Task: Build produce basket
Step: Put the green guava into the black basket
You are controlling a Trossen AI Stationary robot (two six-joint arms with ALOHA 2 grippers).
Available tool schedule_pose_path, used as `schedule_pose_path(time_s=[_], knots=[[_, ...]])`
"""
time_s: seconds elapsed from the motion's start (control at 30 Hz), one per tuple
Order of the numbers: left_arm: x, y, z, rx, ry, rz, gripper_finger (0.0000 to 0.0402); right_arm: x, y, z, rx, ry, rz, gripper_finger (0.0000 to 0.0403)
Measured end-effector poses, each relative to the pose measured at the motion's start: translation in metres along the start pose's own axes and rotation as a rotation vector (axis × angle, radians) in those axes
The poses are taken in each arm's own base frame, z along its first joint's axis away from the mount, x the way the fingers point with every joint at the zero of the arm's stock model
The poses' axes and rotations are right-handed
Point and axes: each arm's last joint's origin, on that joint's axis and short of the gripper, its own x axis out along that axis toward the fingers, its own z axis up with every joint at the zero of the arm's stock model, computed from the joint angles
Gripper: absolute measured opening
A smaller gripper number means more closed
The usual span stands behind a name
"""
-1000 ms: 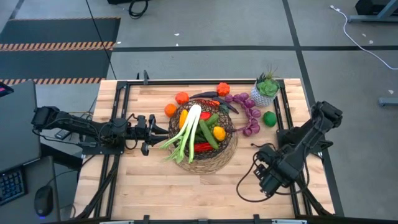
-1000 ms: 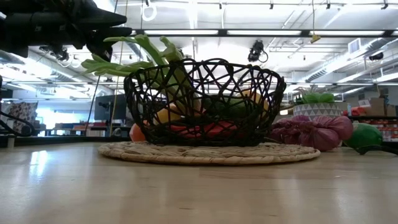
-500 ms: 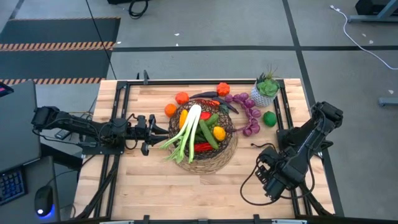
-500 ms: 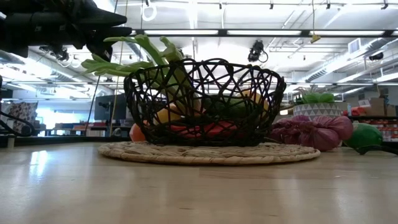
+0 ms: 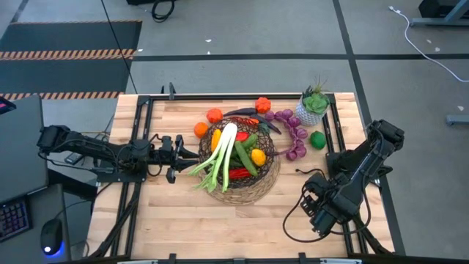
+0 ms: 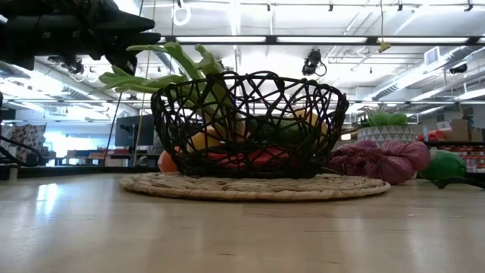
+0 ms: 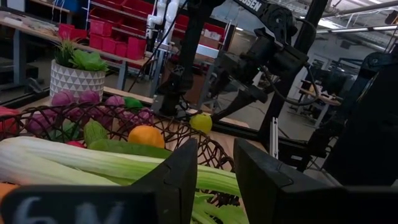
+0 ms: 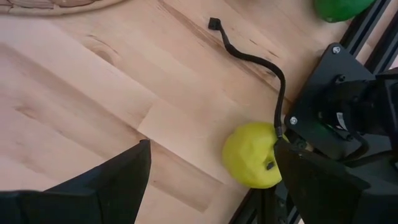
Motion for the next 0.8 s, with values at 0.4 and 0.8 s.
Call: schedule_pose_path(time_s=[0.4,0.8], knots=[[0.0,0.0,0.0,-0.019,0.0,0.0,0.0112,-0.0001,0.0036,-0.0011,0.007,0.012,0.036,0.0347],[0.0,-0.0001,0.0,-0.026,0.0,-0.001,0.011,-0.0002,0.0067,-0.0007,0.013,-0.02,0.076,0.0347]])
